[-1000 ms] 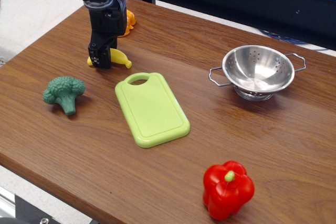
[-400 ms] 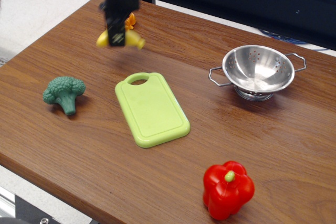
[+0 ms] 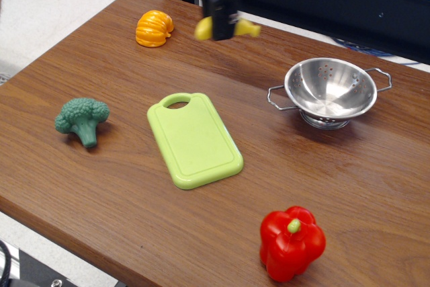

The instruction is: Put banana in colander

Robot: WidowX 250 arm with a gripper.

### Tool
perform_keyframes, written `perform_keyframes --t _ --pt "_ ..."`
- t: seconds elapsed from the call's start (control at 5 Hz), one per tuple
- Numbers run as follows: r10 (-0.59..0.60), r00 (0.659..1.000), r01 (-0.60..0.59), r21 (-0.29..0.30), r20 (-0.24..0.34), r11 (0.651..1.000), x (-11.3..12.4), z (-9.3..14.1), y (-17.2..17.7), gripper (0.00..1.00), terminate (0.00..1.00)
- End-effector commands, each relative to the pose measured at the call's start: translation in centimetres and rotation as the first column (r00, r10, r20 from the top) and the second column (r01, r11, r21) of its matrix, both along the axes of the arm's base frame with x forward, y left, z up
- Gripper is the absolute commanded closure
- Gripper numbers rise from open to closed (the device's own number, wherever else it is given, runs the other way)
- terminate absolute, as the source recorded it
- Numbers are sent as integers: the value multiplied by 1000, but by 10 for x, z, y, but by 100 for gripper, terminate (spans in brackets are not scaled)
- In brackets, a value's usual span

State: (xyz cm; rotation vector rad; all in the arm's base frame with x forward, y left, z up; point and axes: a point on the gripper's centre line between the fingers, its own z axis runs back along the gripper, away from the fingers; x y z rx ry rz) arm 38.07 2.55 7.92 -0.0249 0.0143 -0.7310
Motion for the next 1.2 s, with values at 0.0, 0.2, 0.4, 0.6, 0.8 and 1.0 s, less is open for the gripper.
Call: perform_keyframes --t 0.0,0.2,0.4,0.6,0.8,1.0 --pt "-137 987 142 -58 87 988 6 25 -70 100 0" --pt "-157 983 164 -67 95 984 10 18 -96 100 0" --pt "-130 981 137 -38 141 990 23 13 -113 100 0" --pt "-54 995 59 -55 90 997 32 10 -117 0 0" --pt "-24 996 26 -28 81 999 34 7 -119 0 0" --pt "-1 996 5 -41 92 999 33 15 -113 0 0"
